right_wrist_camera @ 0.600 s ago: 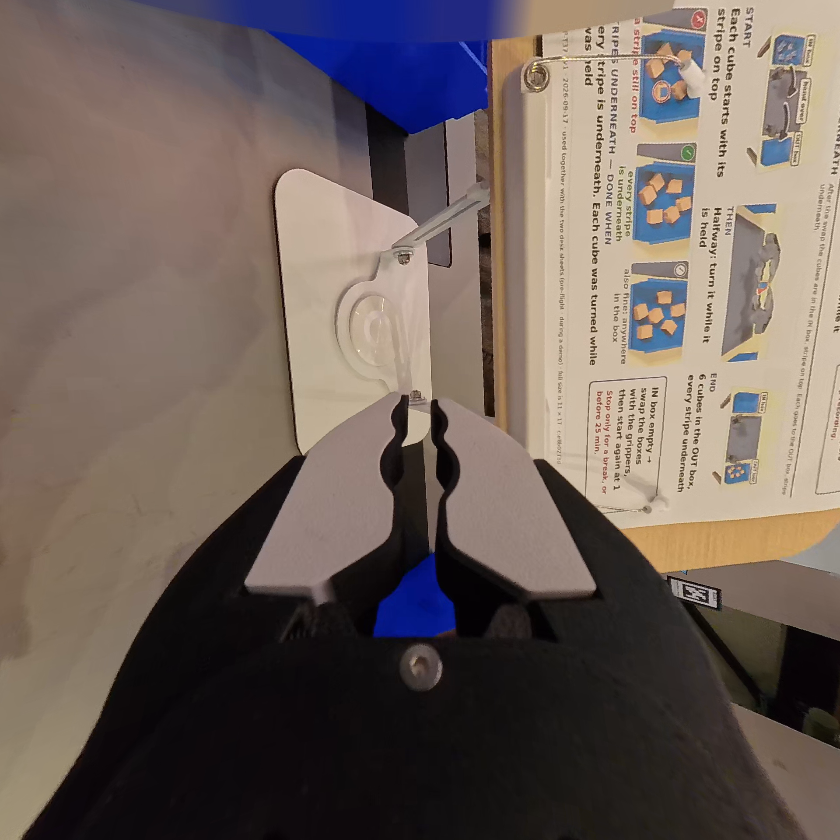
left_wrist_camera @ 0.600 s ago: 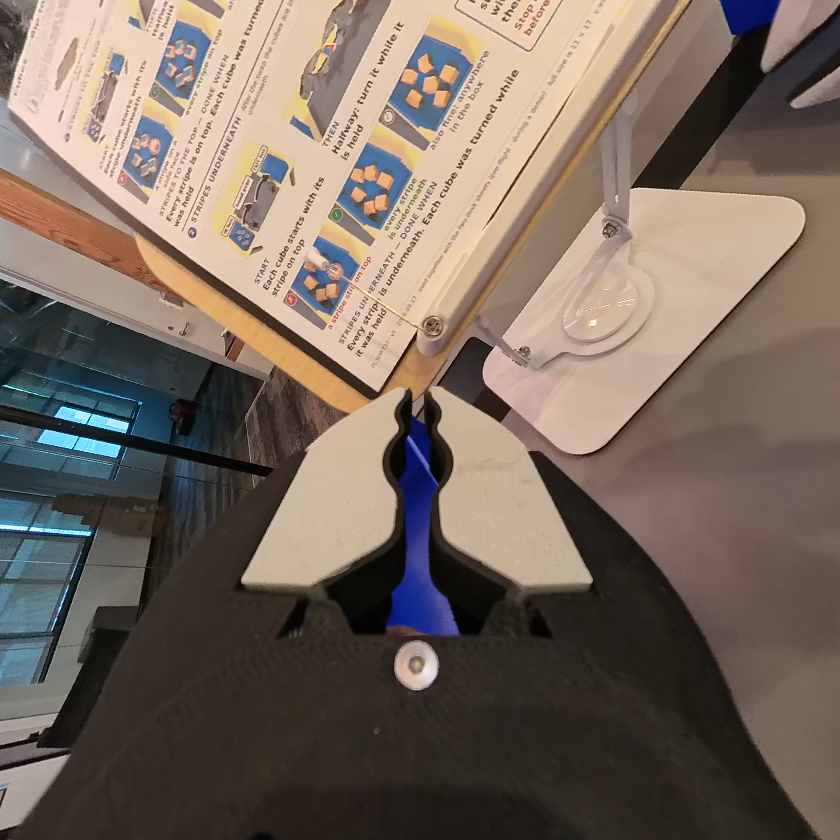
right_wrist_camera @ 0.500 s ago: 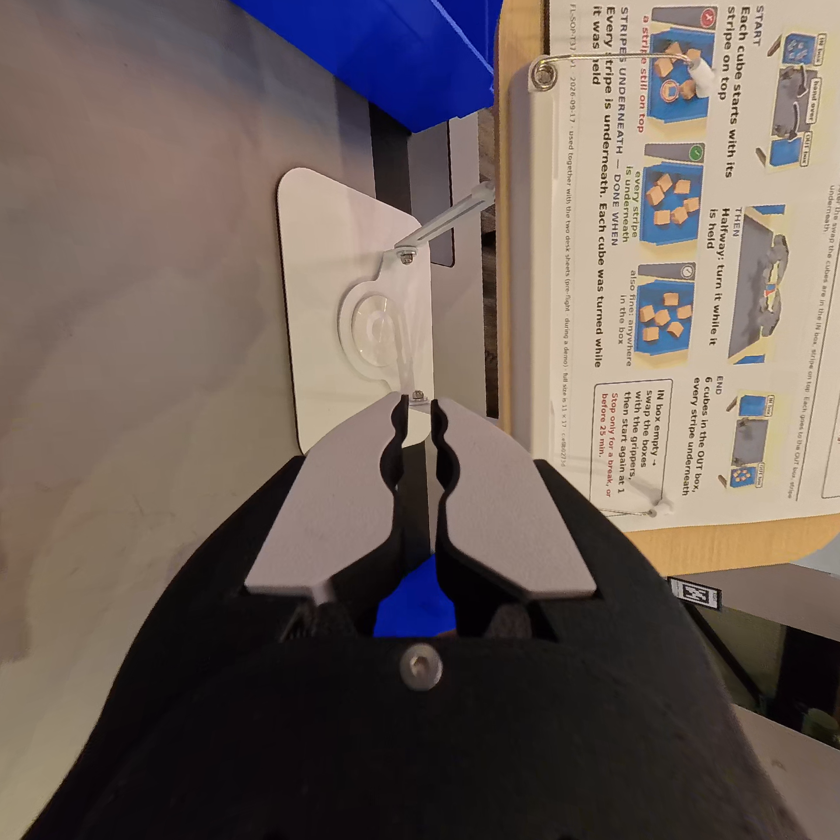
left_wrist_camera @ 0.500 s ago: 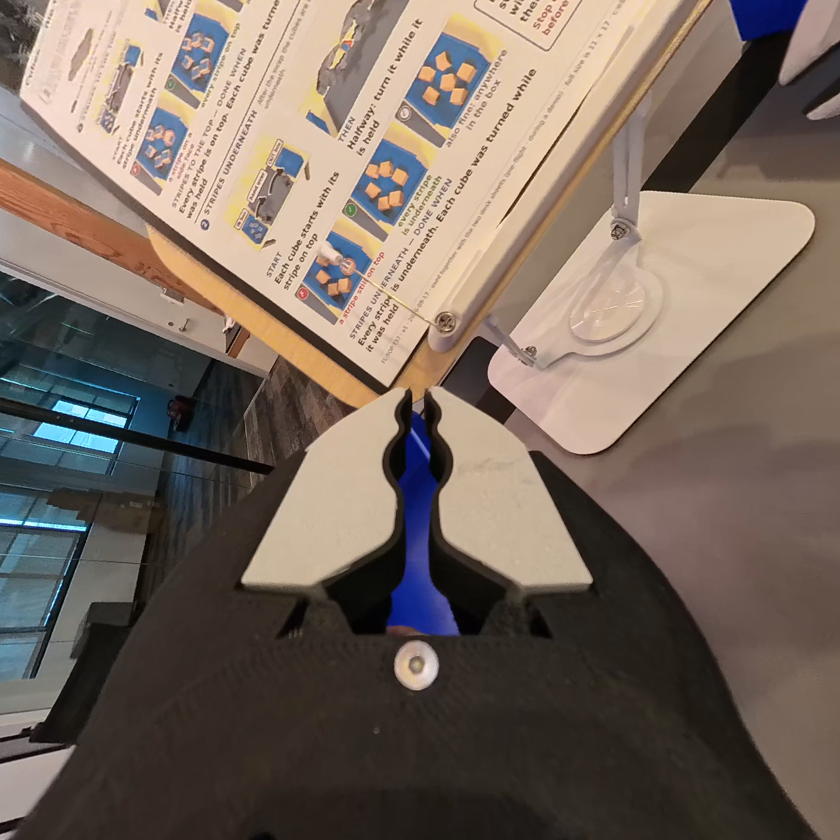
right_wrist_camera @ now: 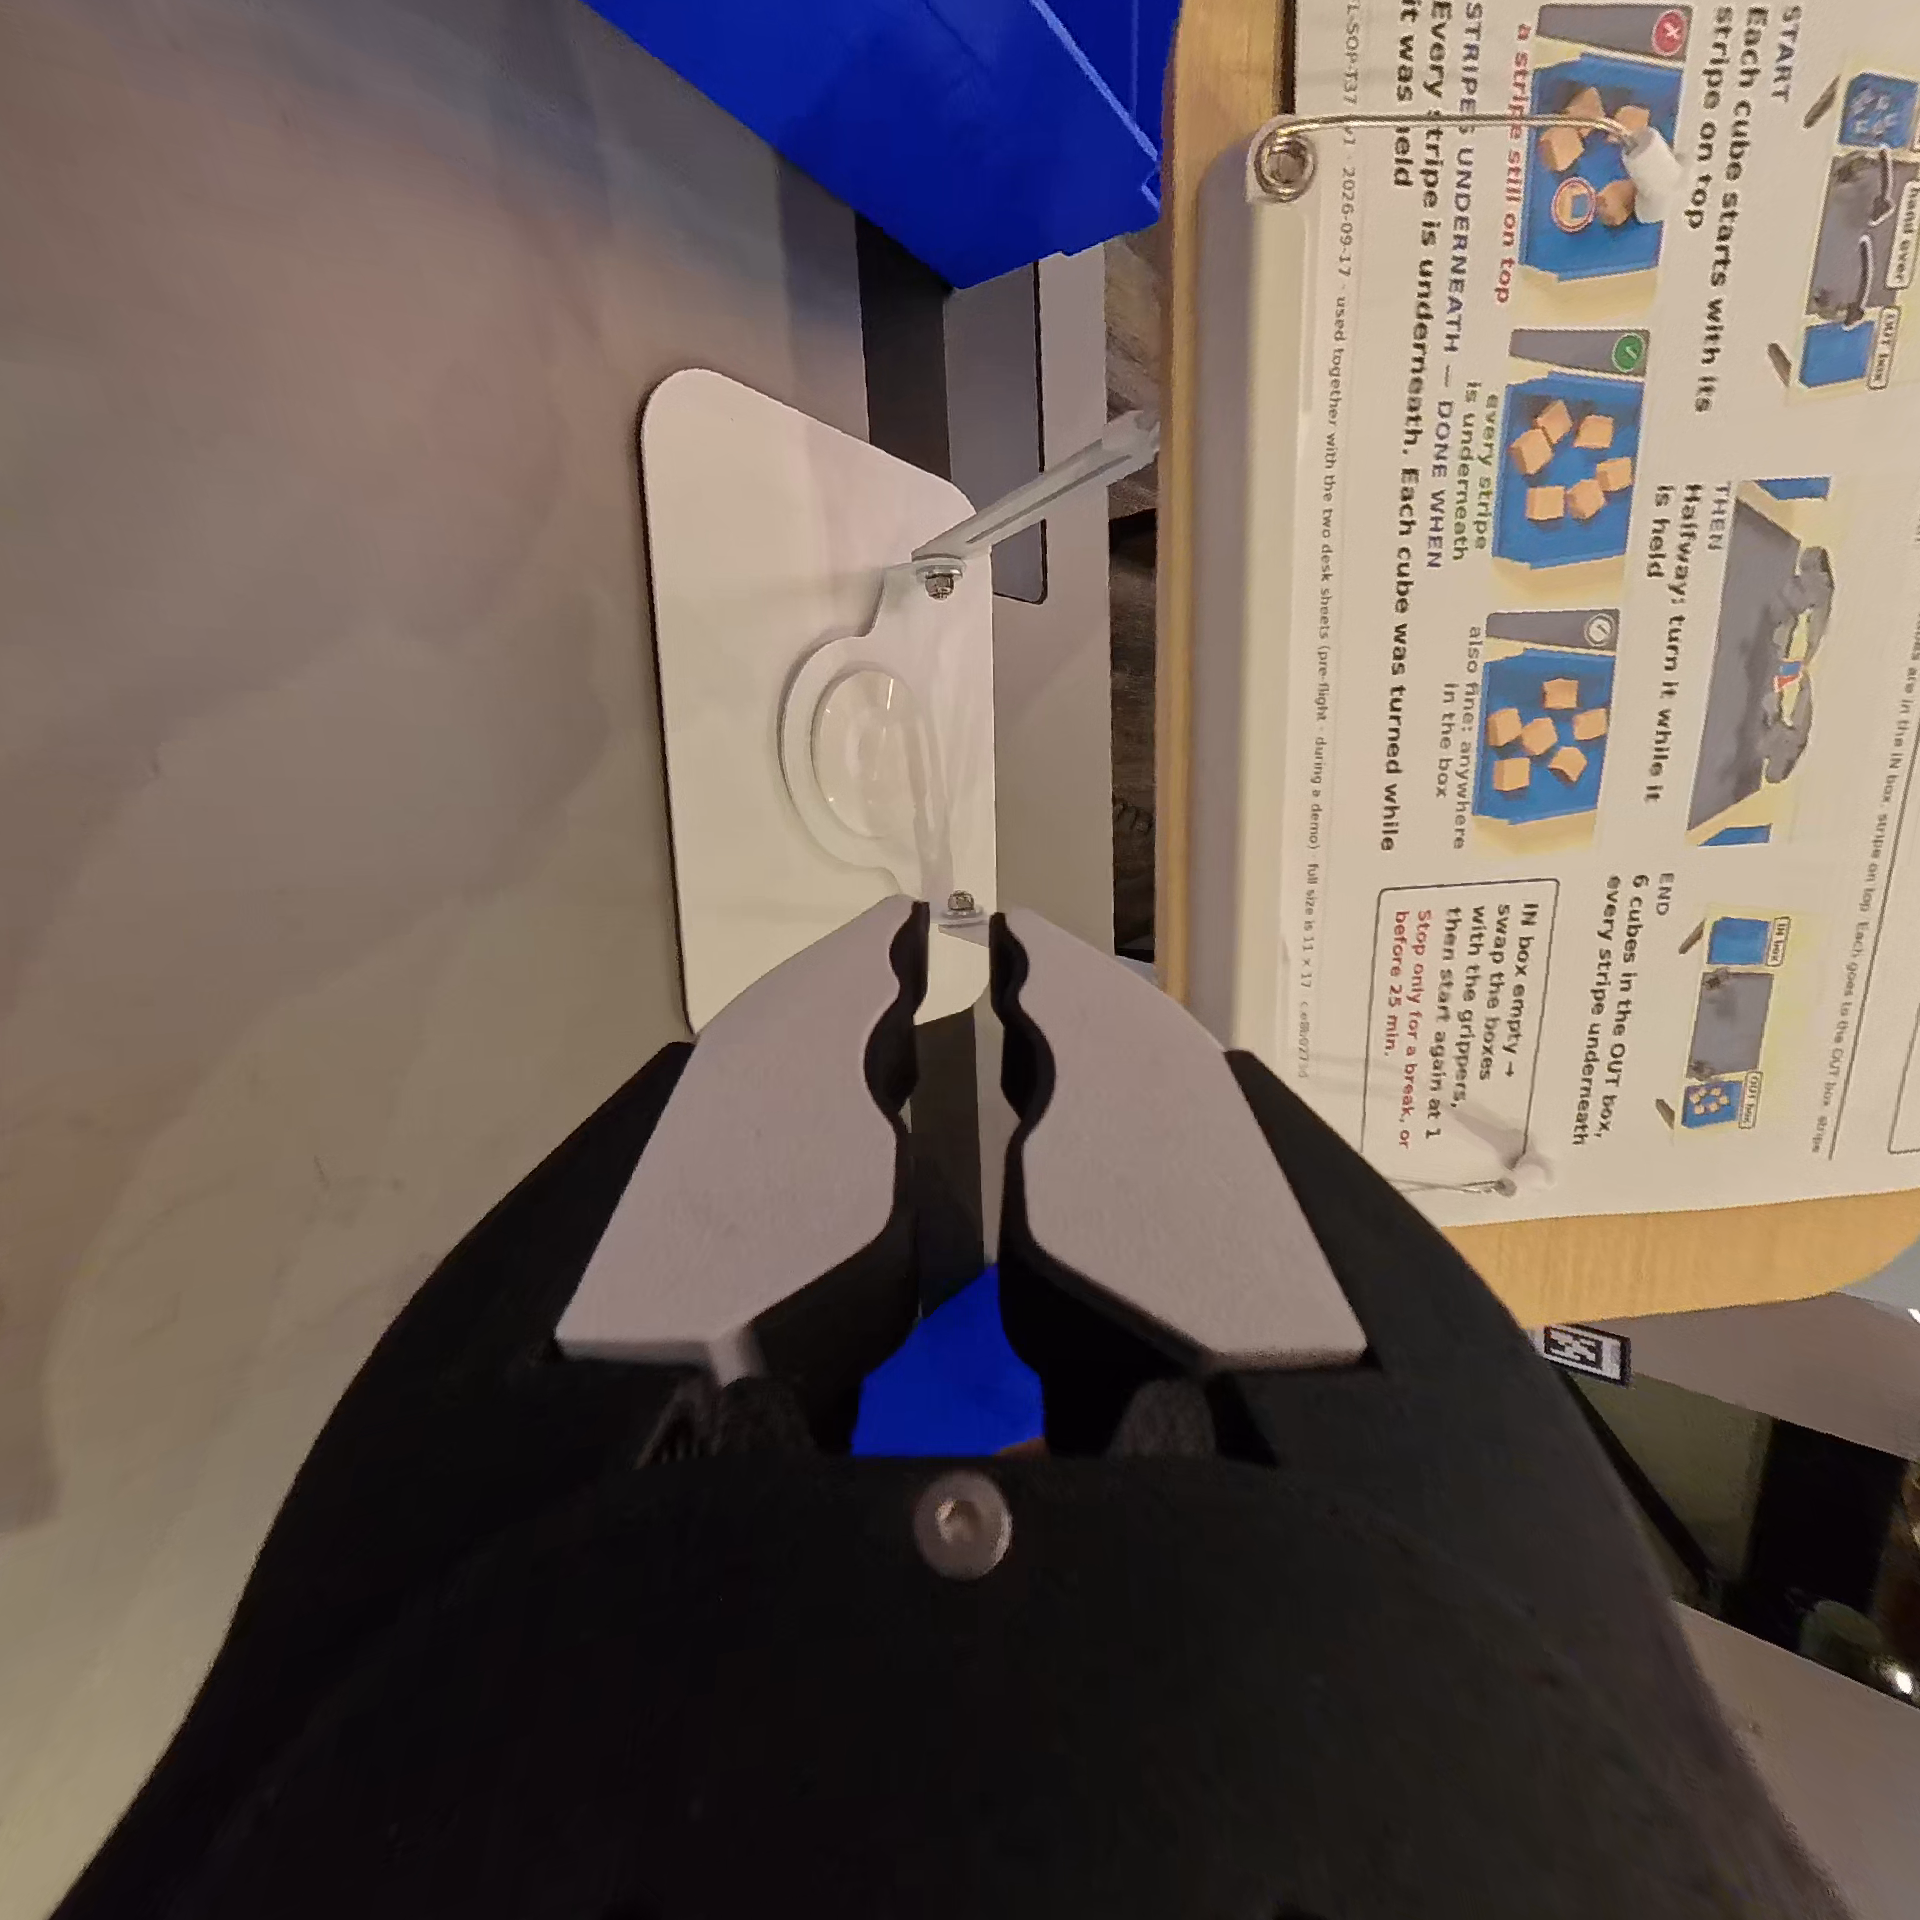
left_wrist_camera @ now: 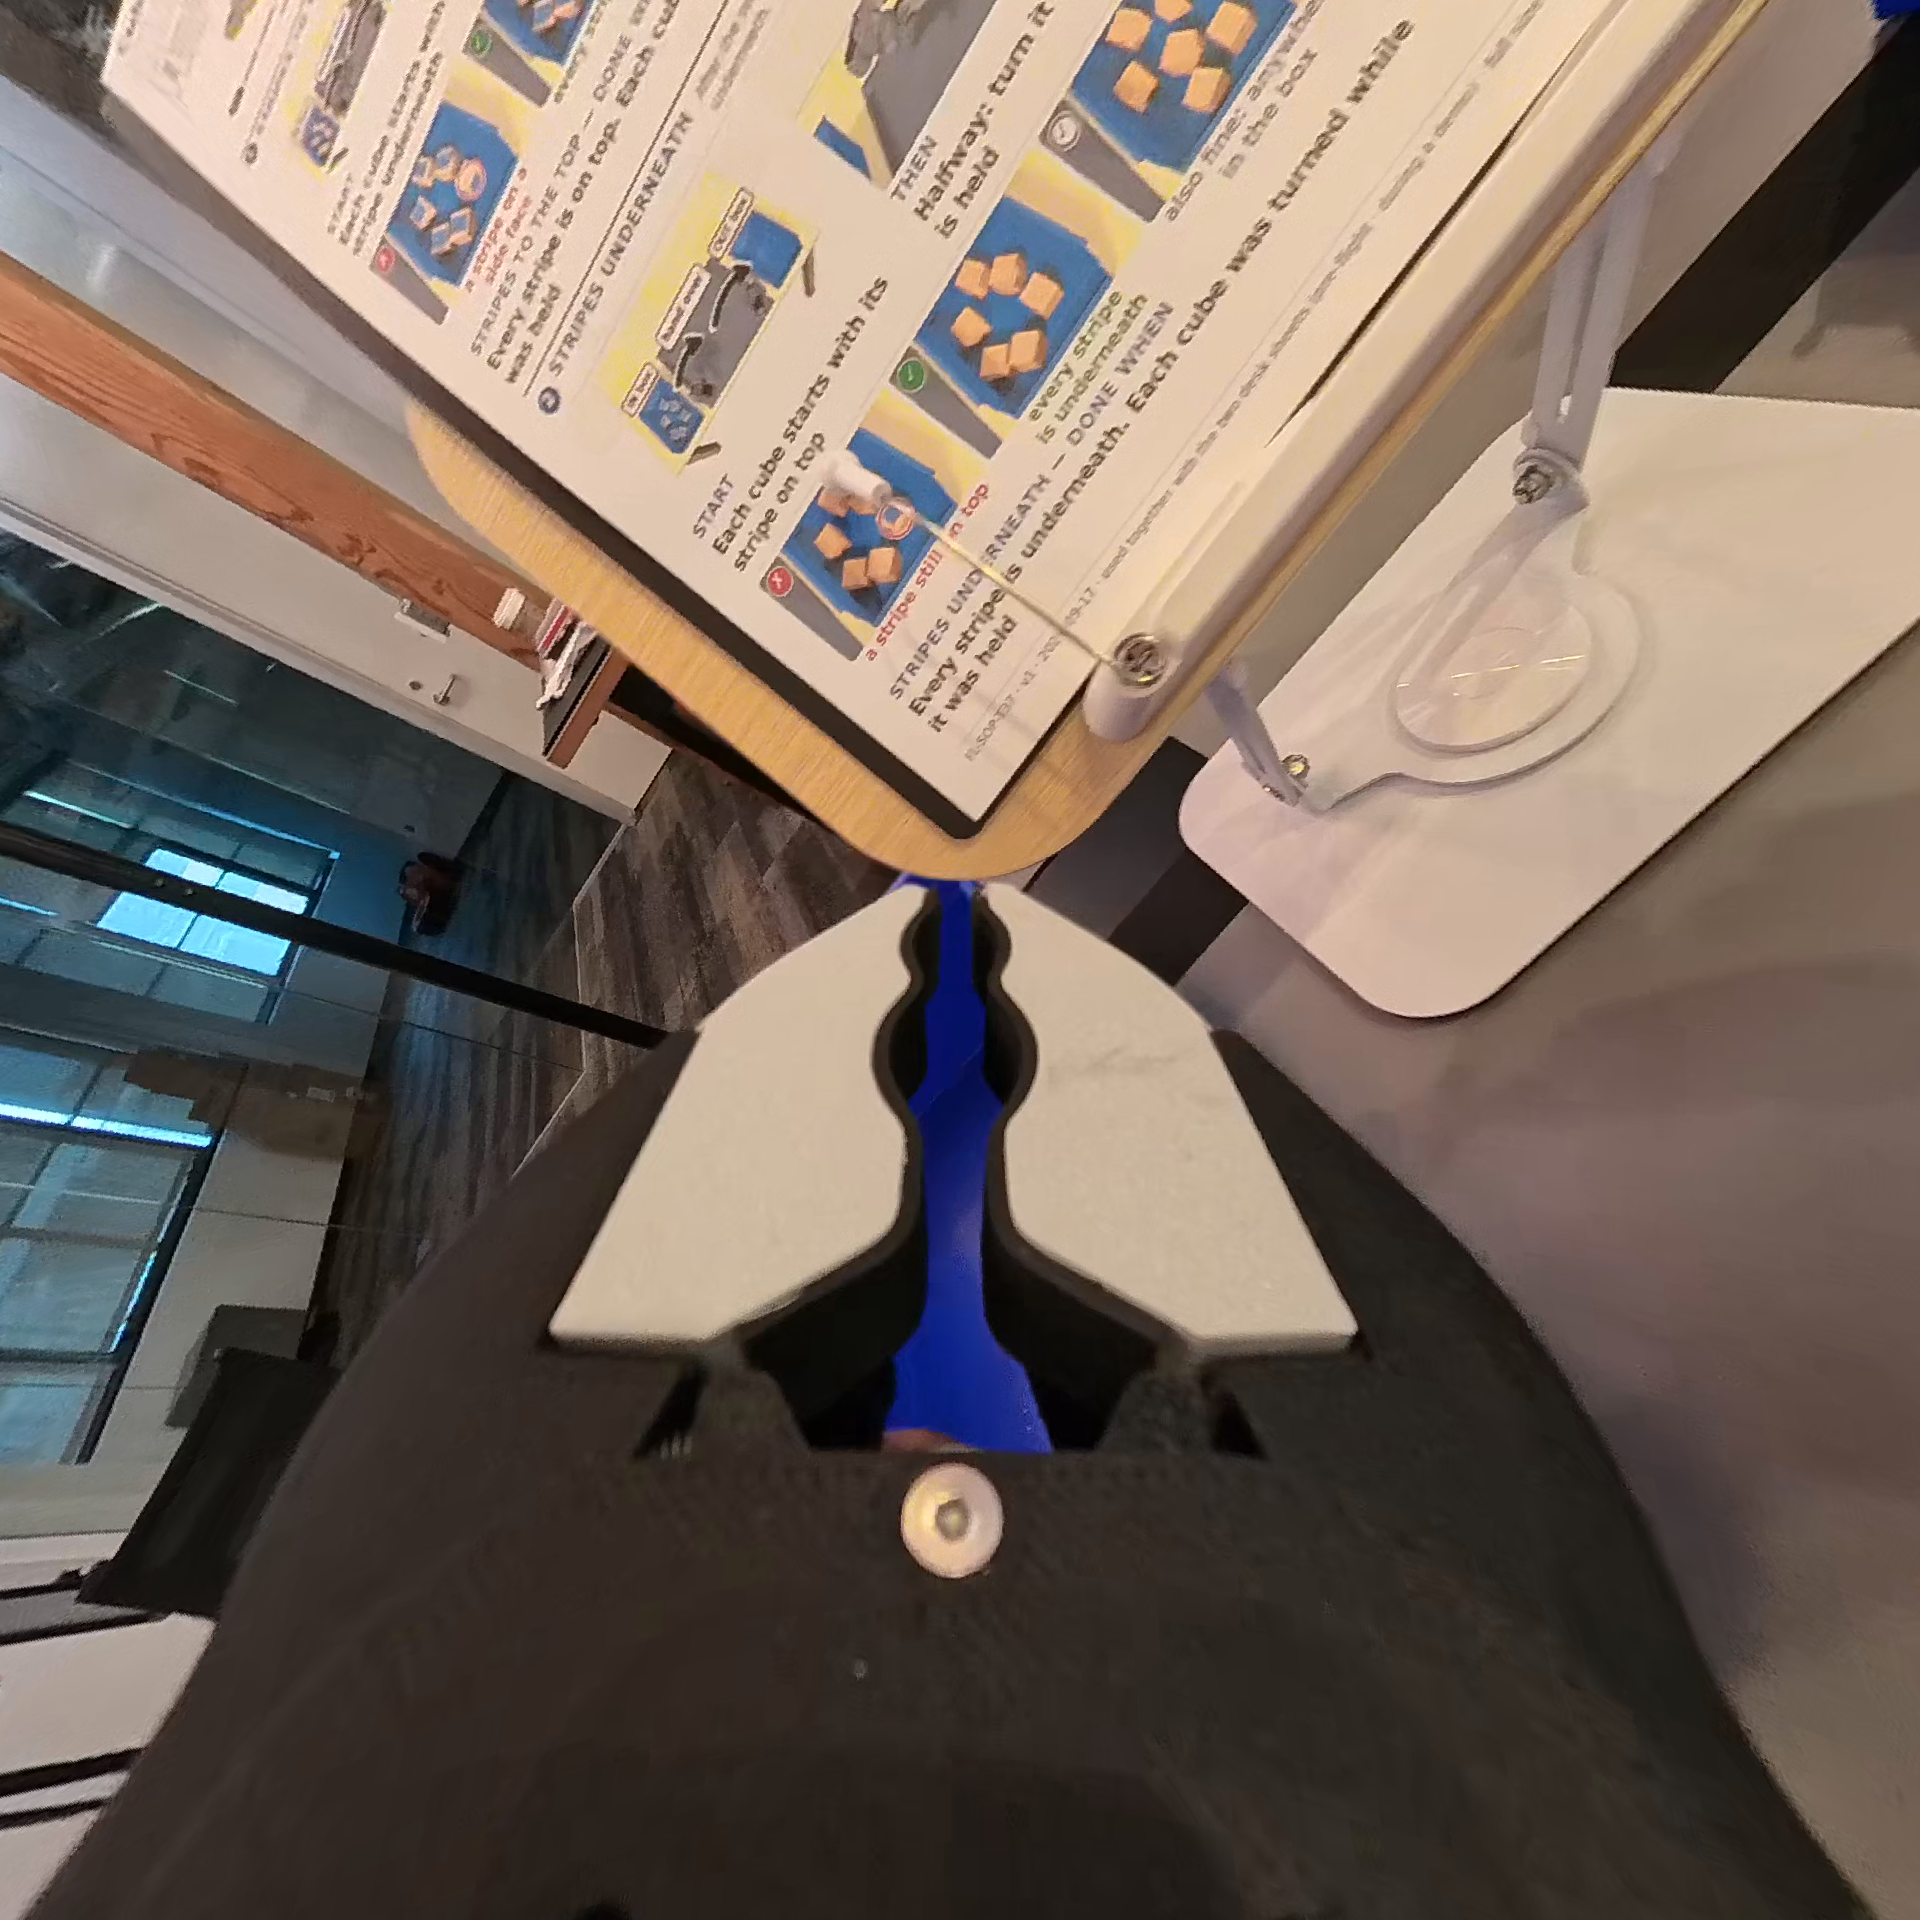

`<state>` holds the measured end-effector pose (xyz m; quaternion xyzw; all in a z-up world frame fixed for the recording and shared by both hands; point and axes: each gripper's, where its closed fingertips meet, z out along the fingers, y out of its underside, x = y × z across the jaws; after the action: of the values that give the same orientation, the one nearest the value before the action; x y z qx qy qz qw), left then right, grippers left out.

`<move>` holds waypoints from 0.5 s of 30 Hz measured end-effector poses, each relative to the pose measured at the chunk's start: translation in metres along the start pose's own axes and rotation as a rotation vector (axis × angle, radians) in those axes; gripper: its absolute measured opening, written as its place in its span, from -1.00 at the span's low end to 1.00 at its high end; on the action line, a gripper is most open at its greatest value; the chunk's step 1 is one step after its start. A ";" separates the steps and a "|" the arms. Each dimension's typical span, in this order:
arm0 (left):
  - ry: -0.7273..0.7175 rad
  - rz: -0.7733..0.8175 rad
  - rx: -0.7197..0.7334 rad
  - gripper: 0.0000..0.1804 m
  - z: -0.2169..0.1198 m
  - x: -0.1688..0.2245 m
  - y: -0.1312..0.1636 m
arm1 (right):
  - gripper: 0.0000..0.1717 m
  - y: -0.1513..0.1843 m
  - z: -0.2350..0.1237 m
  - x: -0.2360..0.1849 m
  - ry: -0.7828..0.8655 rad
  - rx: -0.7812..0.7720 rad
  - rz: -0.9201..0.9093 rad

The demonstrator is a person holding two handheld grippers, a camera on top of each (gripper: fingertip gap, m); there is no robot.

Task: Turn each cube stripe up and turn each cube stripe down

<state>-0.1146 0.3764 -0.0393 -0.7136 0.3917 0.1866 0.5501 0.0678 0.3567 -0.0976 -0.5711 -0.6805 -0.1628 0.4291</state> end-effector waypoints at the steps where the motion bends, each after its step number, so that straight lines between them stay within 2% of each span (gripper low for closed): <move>1: -0.017 -0.001 -0.002 -0.93 0.000 -0.005 0.002 | -0.85 0.001 -0.002 0.003 0.009 0.001 0.006; 4: -0.065 -0.031 -0.011 -0.86 -0.005 -0.029 0.012 | -0.82 0.013 -0.013 0.026 0.054 0.010 0.085; 7: -0.087 -0.120 -0.088 -0.69 -0.009 -0.062 0.044 | -0.65 0.048 -0.029 0.059 0.091 -0.002 0.252; 10: -0.011 -0.273 -0.206 -0.39 -0.008 -0.081 0.091 | -0.46 0.114 -0.044 0.082 0.078 -0.123 0.459; 12: 0.073 -0.384 -0.321 -0.22 -0.007 -0.082 0.129 | -0.47 0.161 -0.053 0.082 0.021 -0.215 0.591; 15: 0.101 -0.479 -0.418 -0.15 -0.002 -0.088 0.177 | -0.35 0.236 -0.063 0.078 -0.005 -0.375 0.756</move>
<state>-0.3046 0.3901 -0.0906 -0.8912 0.1927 0.0928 0.3999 0.3107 0.4310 -0.0638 -0.8493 -0.3827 -0.1136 0.3455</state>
